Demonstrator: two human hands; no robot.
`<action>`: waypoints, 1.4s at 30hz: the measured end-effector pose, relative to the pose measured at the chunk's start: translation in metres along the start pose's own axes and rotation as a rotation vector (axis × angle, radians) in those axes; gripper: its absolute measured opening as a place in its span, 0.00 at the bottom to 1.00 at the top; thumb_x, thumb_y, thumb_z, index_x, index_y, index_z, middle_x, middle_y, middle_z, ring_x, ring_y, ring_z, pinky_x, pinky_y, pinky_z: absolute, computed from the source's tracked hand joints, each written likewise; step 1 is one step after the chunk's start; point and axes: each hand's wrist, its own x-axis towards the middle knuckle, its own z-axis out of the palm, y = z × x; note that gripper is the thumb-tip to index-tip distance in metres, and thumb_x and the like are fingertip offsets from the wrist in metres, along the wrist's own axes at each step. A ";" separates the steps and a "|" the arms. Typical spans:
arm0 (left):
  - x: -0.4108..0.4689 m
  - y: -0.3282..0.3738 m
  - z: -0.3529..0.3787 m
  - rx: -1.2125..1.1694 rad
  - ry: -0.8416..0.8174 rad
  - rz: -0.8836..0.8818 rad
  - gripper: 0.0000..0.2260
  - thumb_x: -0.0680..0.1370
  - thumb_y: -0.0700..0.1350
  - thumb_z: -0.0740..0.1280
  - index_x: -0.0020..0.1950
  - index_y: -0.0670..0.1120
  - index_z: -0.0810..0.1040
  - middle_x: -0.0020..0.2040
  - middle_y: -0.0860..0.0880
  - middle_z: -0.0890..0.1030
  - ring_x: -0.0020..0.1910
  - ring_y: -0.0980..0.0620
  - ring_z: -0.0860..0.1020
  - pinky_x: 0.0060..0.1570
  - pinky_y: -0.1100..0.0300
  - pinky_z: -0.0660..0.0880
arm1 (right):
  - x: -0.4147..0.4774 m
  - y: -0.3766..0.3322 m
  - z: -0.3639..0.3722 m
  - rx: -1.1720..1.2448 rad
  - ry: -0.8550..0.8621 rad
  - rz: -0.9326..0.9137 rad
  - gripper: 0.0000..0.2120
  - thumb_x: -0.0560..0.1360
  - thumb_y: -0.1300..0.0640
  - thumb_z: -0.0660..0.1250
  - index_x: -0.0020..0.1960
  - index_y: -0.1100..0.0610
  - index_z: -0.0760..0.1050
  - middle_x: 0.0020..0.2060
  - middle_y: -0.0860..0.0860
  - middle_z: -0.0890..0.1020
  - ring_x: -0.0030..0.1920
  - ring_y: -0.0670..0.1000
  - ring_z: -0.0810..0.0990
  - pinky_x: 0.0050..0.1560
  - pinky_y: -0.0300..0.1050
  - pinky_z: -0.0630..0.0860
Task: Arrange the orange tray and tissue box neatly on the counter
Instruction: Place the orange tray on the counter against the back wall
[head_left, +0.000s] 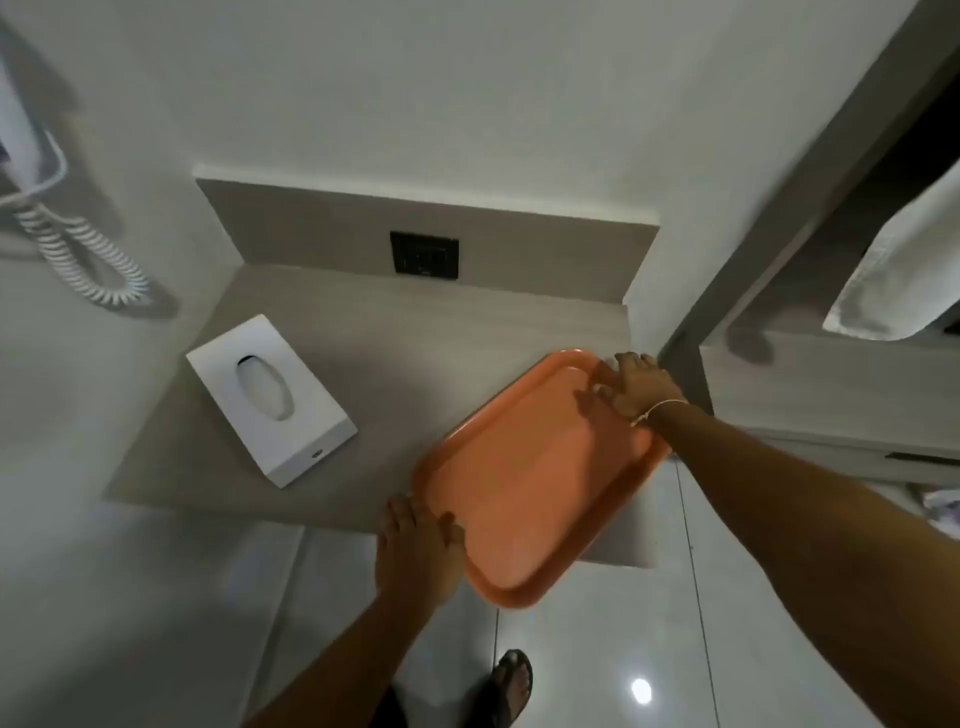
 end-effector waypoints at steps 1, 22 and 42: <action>-0.003 0.002 0.006 -0.021 -0.027 -0.034 0.33 0.79 0.56 0.55 0.75 0.36 0.50 0.76 0.34 0.55 0.75 0.37 0.55 0.74 0.44 0.58 | 0.000 0.002 0.005 0.010 -0.006 0.017 0.33 0.77 0.40 0.61 0.74 0.58 0.59 0.74 0.59 0.65 0.75 0.61 0.59 0.73 0.64 0.60; 0.015 -0.002 -0.012 -0.080 0.018 0.024 0.34 0.79 0.59 0.55 0.77 0.42 0.45 0.79 0.39 0.52 0.77 0.42 0.55 0.72 0.43 0.63 | -0.018 0.001 0.002 0.376 -0.101 0.166 0.21 0.69 0.43 0.70 0.57 0.52 0.76 0.50 0.55 0.81 0.50 0.60 0.80 0.57 0.61 0.78; 0.278 -0.034 -0.224 0.227 -0.161 0.501 0.33 0.78 0.60 0.58 0.77 0.46 0.50 0.73 0.41 0.67 0.66 0.40 0.72 0.66 0.41 0.69 | 0.045 -0.109 0.005 0.682 0.139 0.506 0.16 0.74 0.49 0.62 0.53 0.57 0.81 0.49 0.60 0.85 0.49 0.62 0.81 0.55 0.59 0.78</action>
